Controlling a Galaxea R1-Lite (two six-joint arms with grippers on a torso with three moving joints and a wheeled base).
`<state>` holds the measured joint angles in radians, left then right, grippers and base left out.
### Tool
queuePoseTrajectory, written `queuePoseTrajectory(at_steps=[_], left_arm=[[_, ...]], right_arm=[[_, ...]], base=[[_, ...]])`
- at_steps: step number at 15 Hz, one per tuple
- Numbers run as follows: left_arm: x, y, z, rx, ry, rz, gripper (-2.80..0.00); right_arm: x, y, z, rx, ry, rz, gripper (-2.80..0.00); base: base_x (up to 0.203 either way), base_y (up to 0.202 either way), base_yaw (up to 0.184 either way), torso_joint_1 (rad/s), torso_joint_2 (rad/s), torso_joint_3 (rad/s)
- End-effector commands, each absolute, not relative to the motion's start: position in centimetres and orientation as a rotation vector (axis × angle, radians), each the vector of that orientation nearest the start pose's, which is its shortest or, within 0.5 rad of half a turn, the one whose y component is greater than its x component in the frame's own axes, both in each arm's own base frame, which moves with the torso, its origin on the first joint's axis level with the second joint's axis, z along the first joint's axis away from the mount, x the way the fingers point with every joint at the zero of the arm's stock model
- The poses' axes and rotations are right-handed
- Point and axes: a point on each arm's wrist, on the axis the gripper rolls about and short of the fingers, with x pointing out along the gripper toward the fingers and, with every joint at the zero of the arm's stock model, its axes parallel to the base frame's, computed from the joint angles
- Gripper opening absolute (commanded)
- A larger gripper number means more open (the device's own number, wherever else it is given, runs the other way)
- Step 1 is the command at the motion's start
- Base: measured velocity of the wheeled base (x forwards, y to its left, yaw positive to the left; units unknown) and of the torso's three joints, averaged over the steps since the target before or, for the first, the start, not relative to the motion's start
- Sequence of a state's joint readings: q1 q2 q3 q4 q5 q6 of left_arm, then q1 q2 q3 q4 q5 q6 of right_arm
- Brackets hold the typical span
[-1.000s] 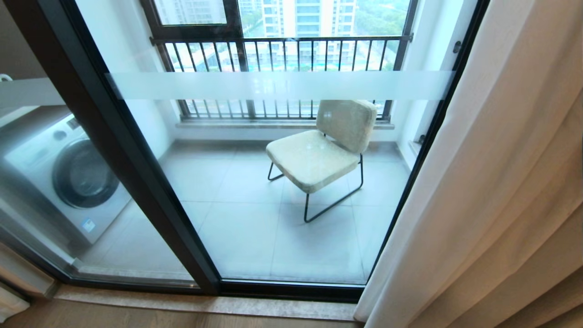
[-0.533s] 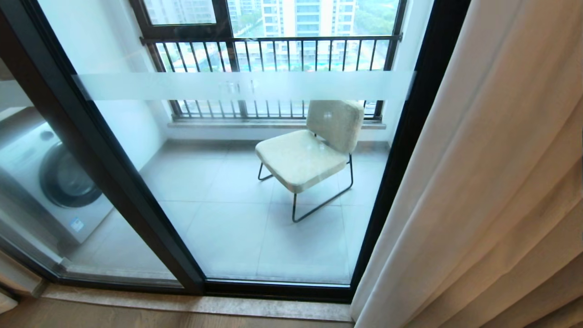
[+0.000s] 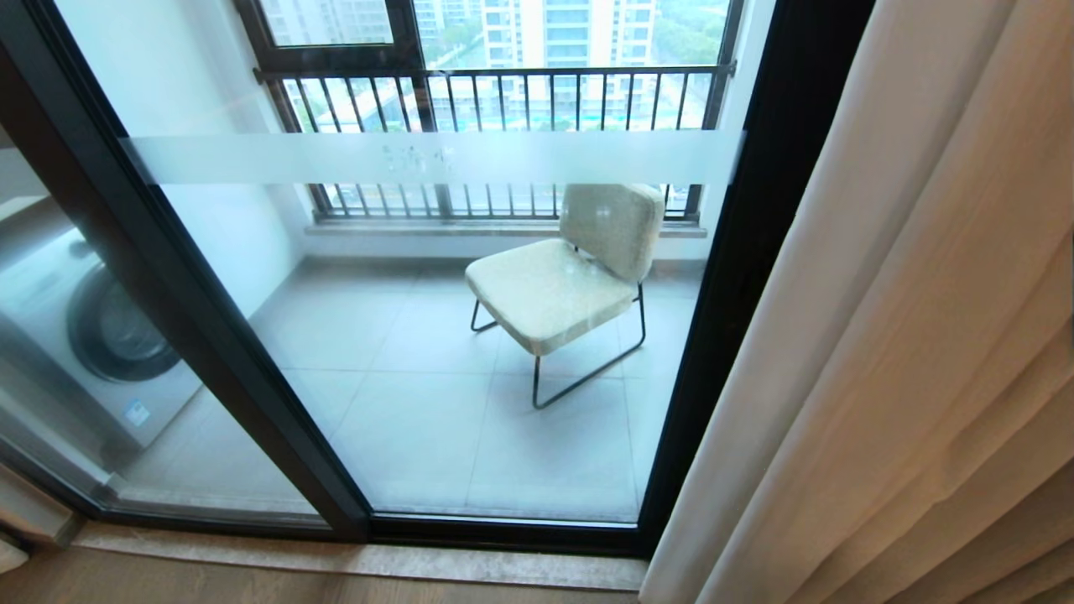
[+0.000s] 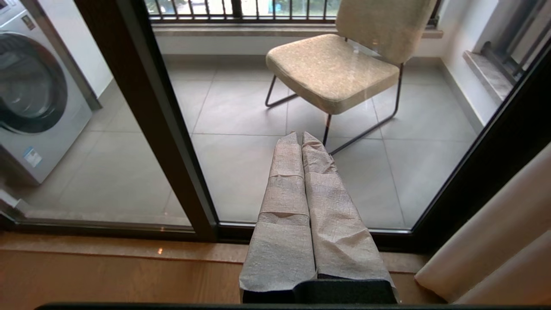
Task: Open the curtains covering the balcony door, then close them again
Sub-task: Pull the inner curtains open on both sides
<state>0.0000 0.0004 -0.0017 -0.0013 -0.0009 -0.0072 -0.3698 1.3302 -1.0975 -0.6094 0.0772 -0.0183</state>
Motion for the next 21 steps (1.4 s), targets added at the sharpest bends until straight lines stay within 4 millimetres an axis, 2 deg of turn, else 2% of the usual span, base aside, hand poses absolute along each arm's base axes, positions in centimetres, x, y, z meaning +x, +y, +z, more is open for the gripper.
queuePoseTrajectory(at_steps=[1, 6, 9, 17, 21], left_arm=[[-2.3, 0.0, 7.6, -0.008, -0.003, -0.002, -2.80], [-2.3, 0.0, 7.6, -0.008, -0.003, -0.002, -2.80], [-2.3, 0.0, 7.6, -0.008, -0.003, -0.002, -2.80], [-2.3, 0.0, 7.6, -0.008, -0.003, -0.002, -2.80], [-2.3, 0.0, 7.6, -0.008, -0.003, -0.002, -2.80]], right_arm=[[19.8, -7.5, 36.5, -0.105, -0.376, -0.294, -2.80], [20.1, -10.1, 37.7, -0.098, -0.406, -0.386, -2.80], [20.0, -12.6, 38.1, -0.111, -0.411, -0.474, -2.80], [18.2, -21.7, 36.8, -0.097, -0.363, -0.771, -2.80], [16.9, -24.0, 36.1, -0.101, -0.342, -0.856, -2.80]], base=[[0.000, 0.000, 0.000, 0.000, 0.00, 0.000], [0.000, 0.000, 0.000, 0.000, 0.00, 0.000], [0.000, 0.000, 0.000, 0.000, 0.00, 0.000], [0.000, 0.000, 0.000, 0.000, 0.00, 0.000], [0.000, 0.000, 0.000, 0.000, 0.00, 0.000]])
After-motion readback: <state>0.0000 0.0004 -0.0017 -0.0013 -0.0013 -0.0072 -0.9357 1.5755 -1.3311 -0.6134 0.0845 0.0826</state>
